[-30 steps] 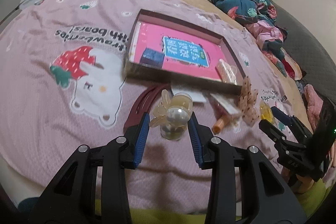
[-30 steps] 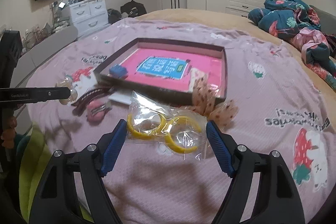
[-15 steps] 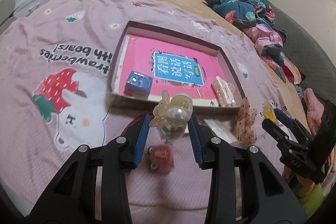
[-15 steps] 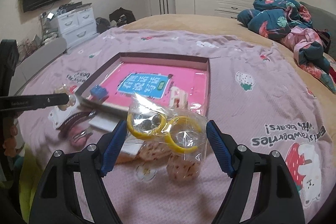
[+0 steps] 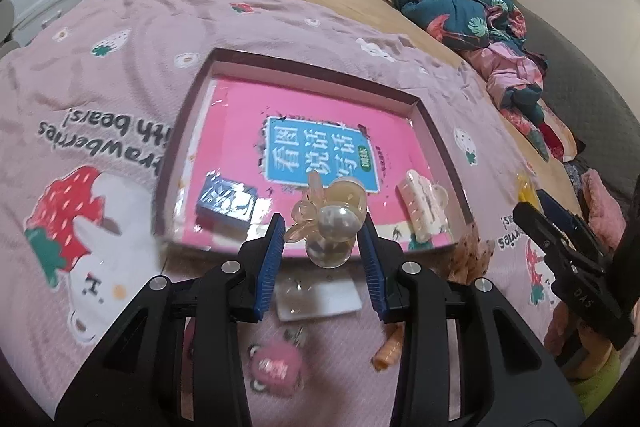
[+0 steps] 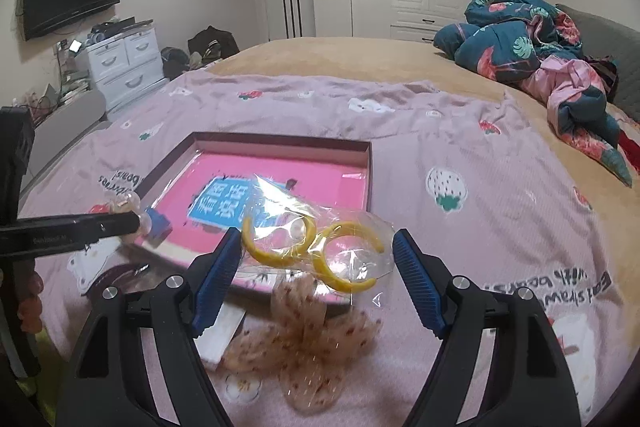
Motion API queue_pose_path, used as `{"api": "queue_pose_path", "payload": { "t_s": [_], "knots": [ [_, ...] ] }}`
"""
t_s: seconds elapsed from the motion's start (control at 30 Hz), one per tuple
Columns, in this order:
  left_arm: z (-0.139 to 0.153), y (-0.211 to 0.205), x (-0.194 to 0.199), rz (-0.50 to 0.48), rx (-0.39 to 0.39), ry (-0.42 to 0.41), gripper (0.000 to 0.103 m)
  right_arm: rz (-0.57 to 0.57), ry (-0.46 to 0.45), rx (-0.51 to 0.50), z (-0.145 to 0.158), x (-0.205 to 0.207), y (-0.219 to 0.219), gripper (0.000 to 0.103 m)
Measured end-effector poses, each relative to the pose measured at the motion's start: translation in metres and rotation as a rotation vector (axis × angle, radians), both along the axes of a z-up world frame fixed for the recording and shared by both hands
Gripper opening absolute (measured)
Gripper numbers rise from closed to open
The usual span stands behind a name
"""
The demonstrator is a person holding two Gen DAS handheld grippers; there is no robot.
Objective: Organize jewelry
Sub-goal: 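Carry the pearl clip into the tray with the left gripper while the right drops the hair-tie bag there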
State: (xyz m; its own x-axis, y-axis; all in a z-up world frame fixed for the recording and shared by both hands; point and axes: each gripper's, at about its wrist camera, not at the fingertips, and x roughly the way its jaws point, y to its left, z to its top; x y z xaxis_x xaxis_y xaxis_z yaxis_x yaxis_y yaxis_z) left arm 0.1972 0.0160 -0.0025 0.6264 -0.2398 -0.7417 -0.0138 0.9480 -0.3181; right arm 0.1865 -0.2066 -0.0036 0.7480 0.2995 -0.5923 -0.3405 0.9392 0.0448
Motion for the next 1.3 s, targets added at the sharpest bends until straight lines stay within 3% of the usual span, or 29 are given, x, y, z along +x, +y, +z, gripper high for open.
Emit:
{"api": "queue_pose_path", "payload": {
  "t_s": [0.8,1.3],
  "knots": [
    [-0.043,-0.013,0.061,-0.037,0.018,0.083,0.029,0.048,0.114,-0.055,-0.039,0.101,0.035,0.076],
    [-0.044,-0.006,0.051,-0.033,0.028,0.053,0.029,0.052,0.196,-0.096,-0.067,0.133,0.05,0.08]
  ]
}}
